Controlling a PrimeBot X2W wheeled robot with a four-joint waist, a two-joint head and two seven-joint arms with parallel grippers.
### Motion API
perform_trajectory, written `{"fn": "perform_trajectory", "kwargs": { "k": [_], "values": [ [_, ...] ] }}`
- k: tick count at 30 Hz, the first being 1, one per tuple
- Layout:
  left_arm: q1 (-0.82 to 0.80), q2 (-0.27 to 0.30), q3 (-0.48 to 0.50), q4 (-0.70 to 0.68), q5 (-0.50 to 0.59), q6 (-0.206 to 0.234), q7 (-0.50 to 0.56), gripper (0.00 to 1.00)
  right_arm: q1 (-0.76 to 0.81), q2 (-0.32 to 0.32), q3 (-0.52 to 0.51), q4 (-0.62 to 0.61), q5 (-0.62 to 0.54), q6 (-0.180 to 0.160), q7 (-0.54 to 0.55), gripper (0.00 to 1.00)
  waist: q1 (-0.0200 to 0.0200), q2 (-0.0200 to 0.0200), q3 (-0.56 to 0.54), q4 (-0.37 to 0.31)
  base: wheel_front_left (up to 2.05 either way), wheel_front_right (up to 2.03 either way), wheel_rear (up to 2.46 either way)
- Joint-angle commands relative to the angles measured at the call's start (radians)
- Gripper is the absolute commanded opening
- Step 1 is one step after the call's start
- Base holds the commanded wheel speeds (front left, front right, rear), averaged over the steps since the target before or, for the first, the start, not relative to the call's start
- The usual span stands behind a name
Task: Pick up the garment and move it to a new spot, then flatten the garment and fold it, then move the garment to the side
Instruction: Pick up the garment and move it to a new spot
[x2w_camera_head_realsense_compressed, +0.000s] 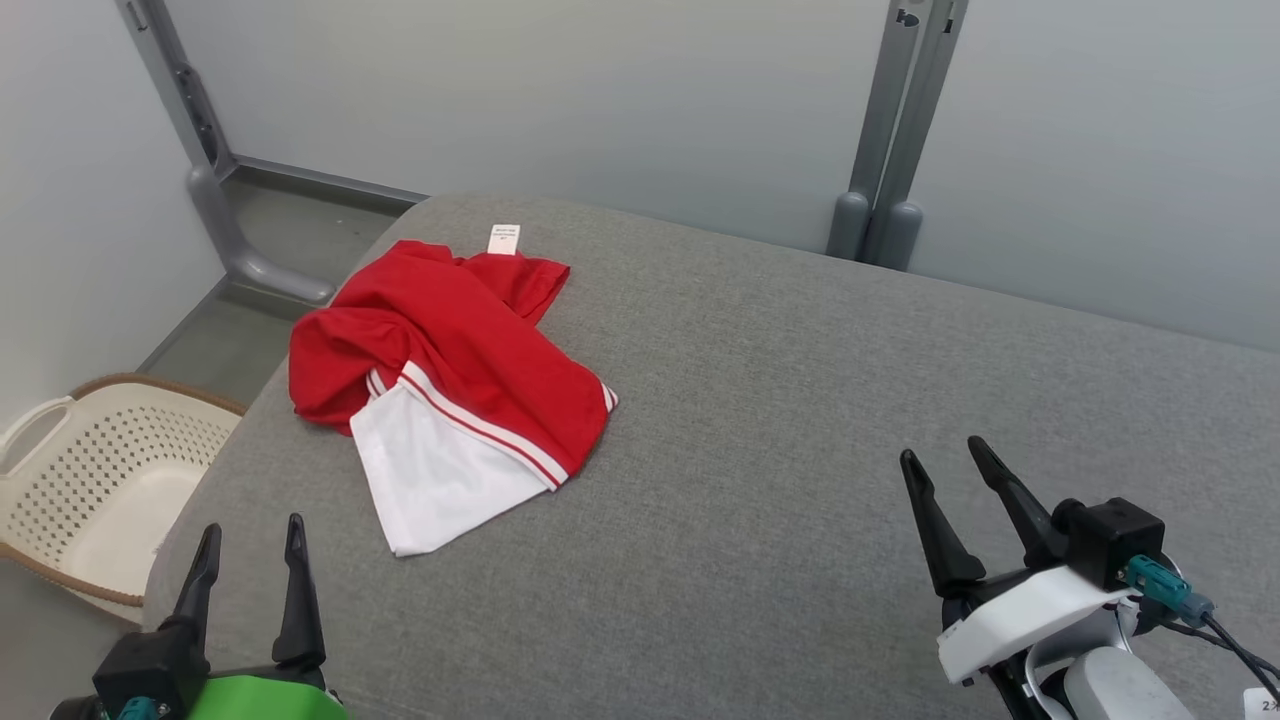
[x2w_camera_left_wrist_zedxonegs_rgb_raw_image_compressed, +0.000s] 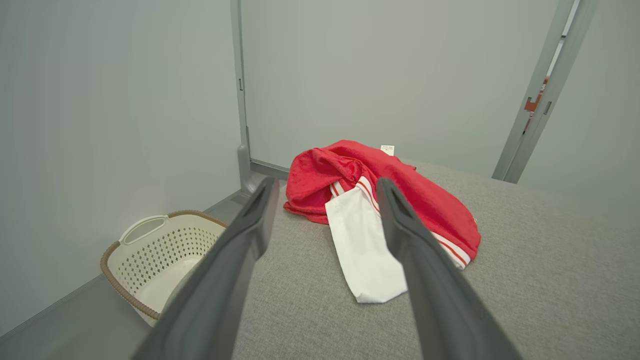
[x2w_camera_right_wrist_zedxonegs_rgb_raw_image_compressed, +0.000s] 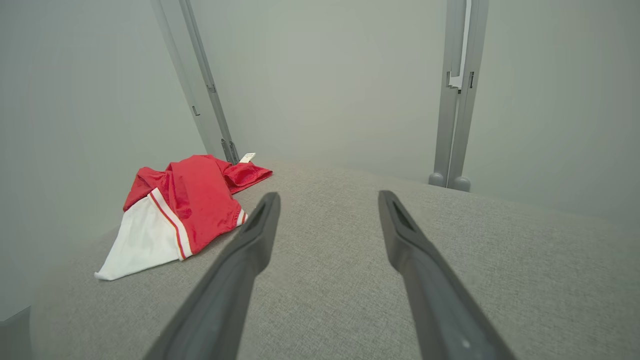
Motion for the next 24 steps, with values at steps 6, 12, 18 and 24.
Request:
{"fn": "perform_trajectory", "kwargs": {
  "k": [6, 12, 18, 24],
  "values": [
    [-0.061, 0.025, -0.005, -0.040, -0.054, -0.014, 0.092, 1.00, -0.016, -0.004, 0.009, -0.016, 0.009, 0.000, -0.003, 1.00, 0.0000, 0.0000, 0.017, 0.006, 0.00, 0.00, 0.00],
    [-0.219, 0.091, -0.008, -0.032, -0.136, -0.028, 0.324, 1.00, -0.037, -0.018, 0.011, -0.049, -0.004, 0.000, -0.003, 1.00, 0.0000, 0.0000, 0.065, -0.028, 0.00, 0.00, 0.00],
    [-0.426, 0.169, -0.030, 0.091, -0.267, -0.042, 0.493, 1.00, -0.088, -0.038, 0.026, -0.082, -0.019, 0.000, -0.003, 1.00, 0.0000, 0.0000, 0.169, -0.093, 0.00, 0.00, 0.00],
    [-0.617, 0.228, -0.045, 0.336, -0.394, -0.044, 0.611, 1.00, -0.162, -0.047, 0.062, -0.097, -0.013, 0.000, -0.003, 1.00, 0.0000, 0.0000, 0.265, -0.180, 0.00, 0.00, 0.00]
  ]
}}
